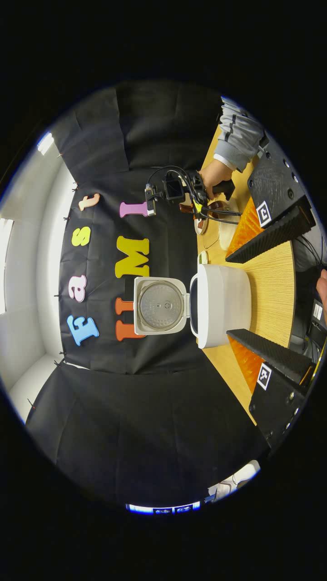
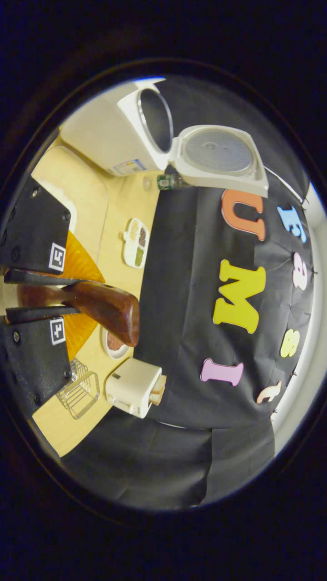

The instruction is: Close the left gripper, press the button to open the rice cooker; take a wooden spoon from the chopstick holder with the right hand, scoop a spoonful of rice and pour it into the rice cooker, then put the wooden spoon back into the chopstick holder.

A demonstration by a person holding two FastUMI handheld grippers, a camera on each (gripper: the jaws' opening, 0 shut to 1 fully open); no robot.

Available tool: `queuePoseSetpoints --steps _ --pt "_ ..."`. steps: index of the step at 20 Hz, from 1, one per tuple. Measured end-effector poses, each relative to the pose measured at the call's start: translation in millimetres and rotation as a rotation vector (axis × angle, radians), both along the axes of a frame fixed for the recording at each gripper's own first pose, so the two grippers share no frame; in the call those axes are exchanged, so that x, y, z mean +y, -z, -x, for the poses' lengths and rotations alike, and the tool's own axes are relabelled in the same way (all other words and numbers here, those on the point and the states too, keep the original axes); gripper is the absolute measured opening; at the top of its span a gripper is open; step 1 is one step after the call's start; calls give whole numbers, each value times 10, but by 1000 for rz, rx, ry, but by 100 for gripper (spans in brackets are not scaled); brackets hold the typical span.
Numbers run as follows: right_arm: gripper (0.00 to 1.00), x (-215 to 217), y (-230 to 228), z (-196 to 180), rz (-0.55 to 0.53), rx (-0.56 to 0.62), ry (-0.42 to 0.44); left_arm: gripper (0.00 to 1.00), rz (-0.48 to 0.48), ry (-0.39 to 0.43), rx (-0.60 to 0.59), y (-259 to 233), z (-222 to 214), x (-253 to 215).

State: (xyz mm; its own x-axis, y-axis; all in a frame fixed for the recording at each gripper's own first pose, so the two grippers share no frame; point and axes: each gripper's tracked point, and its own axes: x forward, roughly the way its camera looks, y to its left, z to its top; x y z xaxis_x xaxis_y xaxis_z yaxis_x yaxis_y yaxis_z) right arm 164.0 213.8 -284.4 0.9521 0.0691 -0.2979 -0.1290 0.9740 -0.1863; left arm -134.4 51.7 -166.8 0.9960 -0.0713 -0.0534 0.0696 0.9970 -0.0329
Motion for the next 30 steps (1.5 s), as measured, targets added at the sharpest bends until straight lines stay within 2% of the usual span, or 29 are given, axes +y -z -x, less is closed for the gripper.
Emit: queuePoseSetpoints --steps 3,5,7,8,9,11,13,14,15,17,21,26,30 --pt "24 89 81 218 -148 103 26 93 6 1 2 2 -6 -2" --pt "24 303 116 395 -273 162 -15 93 2 5 -13 -42 15 -34" --pt "24 464 168 523 -339 203 -38 93 -2 19 -32 -86 41 -86" --pt "19 497 174 532 -351 202 -45 93 -8 24 -37 -98 45 -107" --pt "19 541 175 536 -375 209 -56 93 -16 27 -39 -95 58 -120" --pt "20 674 213 549 -502 267 -102 93 -23 29 -48 -101 81 -121" --pt "20 635 207 489 -637 315 -112 93 -9 43 -65 -130 91 -156" --pt "19 611 191 443 -679 321 -125 93 -3 45 -64 -121 88 -160" --pt "24 610 164 413 -726 329 -136 93 0 43 -59 -102 65 -152" --pt "24 595 134 378 -795 341 -138 93 -8 37 -48 -74 35 -138" --pt "22 439 89 285 -893 333 -95 93 -13 26 -25 -2 -5 -113" --pt "20 13 -58 191 -974 270 14 93 -3 20 -22 -7 -4 -90" --pt "20 -198 -204 163 -1086 252 42 93 -13 17 -14 13 10 -100"
